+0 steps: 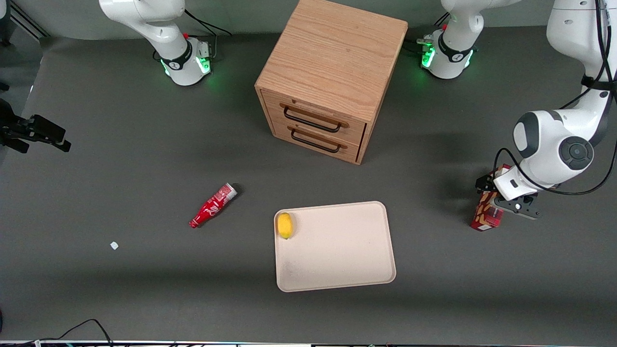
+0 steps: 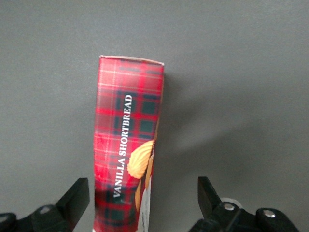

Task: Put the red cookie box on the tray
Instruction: 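Close the left gripper on the cookie box and lift it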

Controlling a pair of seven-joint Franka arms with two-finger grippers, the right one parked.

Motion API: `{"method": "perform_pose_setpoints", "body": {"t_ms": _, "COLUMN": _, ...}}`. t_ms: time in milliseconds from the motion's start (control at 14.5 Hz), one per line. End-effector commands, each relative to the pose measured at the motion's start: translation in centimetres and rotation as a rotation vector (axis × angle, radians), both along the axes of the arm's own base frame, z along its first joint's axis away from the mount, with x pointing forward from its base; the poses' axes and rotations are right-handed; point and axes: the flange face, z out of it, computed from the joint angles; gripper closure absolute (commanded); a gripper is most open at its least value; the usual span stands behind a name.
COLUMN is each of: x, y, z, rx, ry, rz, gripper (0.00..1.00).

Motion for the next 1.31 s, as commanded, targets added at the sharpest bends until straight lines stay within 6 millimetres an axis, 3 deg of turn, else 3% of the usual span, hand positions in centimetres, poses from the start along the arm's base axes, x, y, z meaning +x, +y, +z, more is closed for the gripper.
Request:
{"method": "perform_pose_setpoints", "body": {"t_ms": 0, "x": -0.1, "y": 0.6, "z": -0.9, "rx": 0.011, "ry": -0.02, "rz": -0.011, "gripper": 0.0}}
{"method": "perform_pose_setpoints", "body": {"t_ms": 69, "x": -0.2, "y": 0.6, "z": -1.0, "rx": 0.011, "ry": -0.018, "rz": -0.009, "gripper": 0.04}}
{"method": "perform_pose_setpoints", "body": {"t_ms": 138, "x": -0.1, "y": 0.5, "z": -1.1, "rx": 0.011, "ry": -0.018, "rz": -0.012, "gripper": 0.18}}
{"method": "perform_pose_setpoints", "body": {"t_ms": 276, "x": -0.1, "y": 0.4, "z": -1.2, "rx": 0.011, "ry": -0.015, "rz": -0.014, "gripper": 0.6}}
{"method": "perform_pose_setpoints", "body": {"t_ms": 414, "x": -0.1, "y": 0.4, "z": -1.3, "rx": 0.011, "ry": -0.014, "rz": -0.015, "gripper": 0.95}}
{"method": "perform_pose_setpoints", "body": {"t_ms": 483, "x": -0.1, "y": 0.3, "z": -1.2, "rx": 0.011, "ry": -0.014, "rz": -0.015, "gripper": 1.0}}
{"method": "perform_pose_setpoints", "body": {"t_ms": 897, "x": 0.7, "y": 0.3, "z": 0.1, "rx": 0.025, "ry": -0.014, "rz": -0.025, "gripper": 1.0}}
{"method": "perform_pose_setpoints", "body": {"t_ms": 1034, "x": 1.5, "y": 0.4, "z": 2.4, "rx": 0.029, "ry": 0.001, "rz": -0.016, "gripper": 1.0}}
{"method": "perform_pose_setpoints", "body": {"t_ms": 1241, "x": 3.6, "y": 0.6, "z": 8.4, "rx": 0.033, "ry": 0.031, "rz": 0.019, "gripper": 1.0}}
